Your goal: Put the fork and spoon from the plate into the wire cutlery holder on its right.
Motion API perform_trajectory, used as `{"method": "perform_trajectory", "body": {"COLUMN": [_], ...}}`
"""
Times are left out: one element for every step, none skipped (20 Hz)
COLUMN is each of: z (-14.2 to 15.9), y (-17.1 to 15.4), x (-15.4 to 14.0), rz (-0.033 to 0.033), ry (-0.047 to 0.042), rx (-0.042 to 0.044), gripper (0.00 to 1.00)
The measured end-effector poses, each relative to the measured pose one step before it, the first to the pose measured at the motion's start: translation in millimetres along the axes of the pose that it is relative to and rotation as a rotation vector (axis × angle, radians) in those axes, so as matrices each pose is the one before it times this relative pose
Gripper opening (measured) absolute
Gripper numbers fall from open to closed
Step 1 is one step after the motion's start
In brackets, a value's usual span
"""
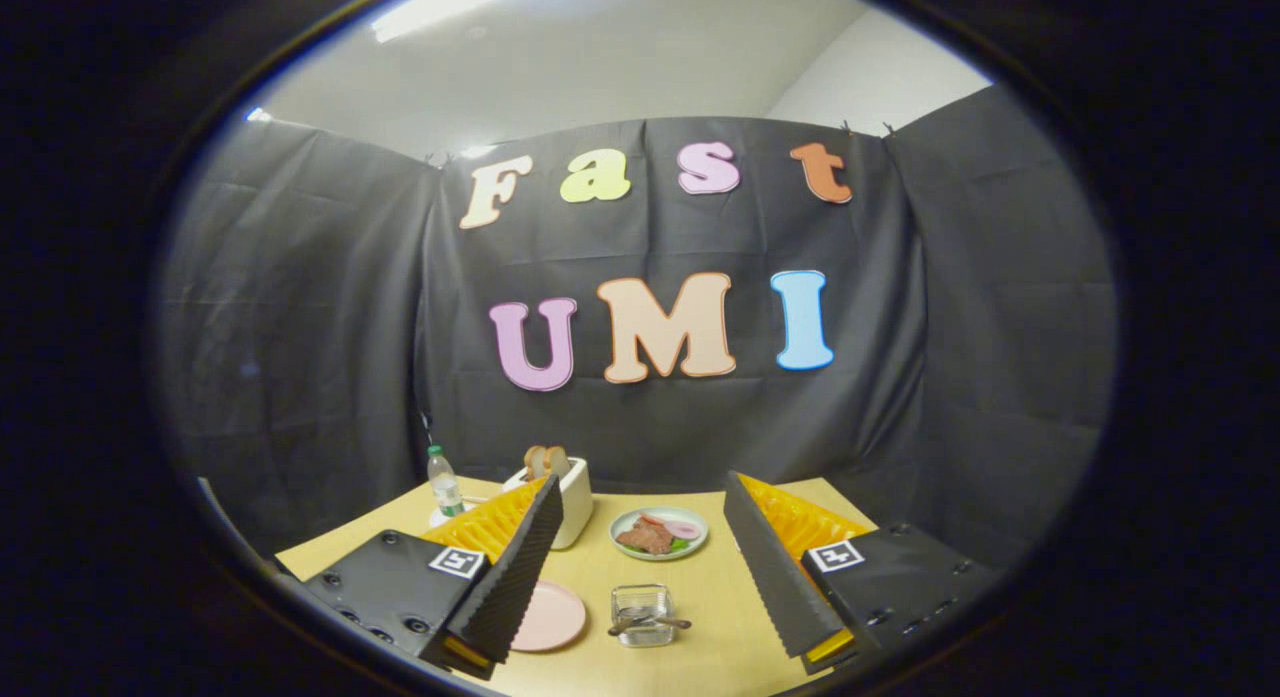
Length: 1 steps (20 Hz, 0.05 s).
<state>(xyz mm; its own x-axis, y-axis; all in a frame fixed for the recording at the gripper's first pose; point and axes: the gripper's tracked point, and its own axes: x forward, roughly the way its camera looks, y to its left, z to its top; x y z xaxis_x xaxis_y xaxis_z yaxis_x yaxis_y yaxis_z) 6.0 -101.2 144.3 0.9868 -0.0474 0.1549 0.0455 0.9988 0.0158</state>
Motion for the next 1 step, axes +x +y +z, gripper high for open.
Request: {"method": "perform_trajectory", "body": {"z": [-1.6], "y": [-2.65], "x": [0.69], "rz": [0.01157], "ry": [-0.00016], "rx": [0.00163], "gripper": [1.0]}}
